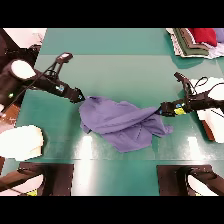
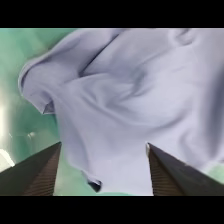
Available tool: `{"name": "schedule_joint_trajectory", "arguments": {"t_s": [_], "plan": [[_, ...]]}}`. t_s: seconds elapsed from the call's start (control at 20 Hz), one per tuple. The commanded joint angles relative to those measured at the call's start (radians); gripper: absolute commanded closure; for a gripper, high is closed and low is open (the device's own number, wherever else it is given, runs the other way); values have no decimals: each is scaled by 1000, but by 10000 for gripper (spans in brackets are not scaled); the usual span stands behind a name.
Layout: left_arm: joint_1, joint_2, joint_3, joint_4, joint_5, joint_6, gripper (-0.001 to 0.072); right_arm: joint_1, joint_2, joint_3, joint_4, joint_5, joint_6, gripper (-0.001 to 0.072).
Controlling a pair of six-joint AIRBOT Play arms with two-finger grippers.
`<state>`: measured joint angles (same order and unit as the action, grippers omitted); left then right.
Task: Fold the shirts.
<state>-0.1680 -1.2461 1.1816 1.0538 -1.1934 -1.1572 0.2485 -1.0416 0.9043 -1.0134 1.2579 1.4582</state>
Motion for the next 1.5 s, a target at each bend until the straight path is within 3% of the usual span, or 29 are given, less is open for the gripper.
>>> {"name": "schedule_joint_trajectory", "arguments": {"t_s": [0.0,0.35,0.4,0.45,0.5,0.7,0.95,1.25,1.45], "plan": [[15,-167,19,-32,0,23,81,1,0,0,1,-2,0,695],[15,-334,35,-203,156,17,100,1,0,0,0,-2,1,695],[15,-334,39,-201,172,6,305,1,0,0,0,-2,1,695],[15,-334,42,-198,182,6,617,1,0,0,1,-1,1,695],[15,-334,45,-198,182,10,677,1,0,0,1,-2,1,695],[15,-299,183,-45,90,-44,679,-25,3,59,-8,16,0,695],[15,-32,484,206,60,-50,677,-126,3,436,-11,108,0,695],[15,286,677,198,93,-47,677,-161,3,917,-11,135,-1,695],[15,419,721,191,93,-48,677,-161,3,1116,-11,193,0,695]]}}
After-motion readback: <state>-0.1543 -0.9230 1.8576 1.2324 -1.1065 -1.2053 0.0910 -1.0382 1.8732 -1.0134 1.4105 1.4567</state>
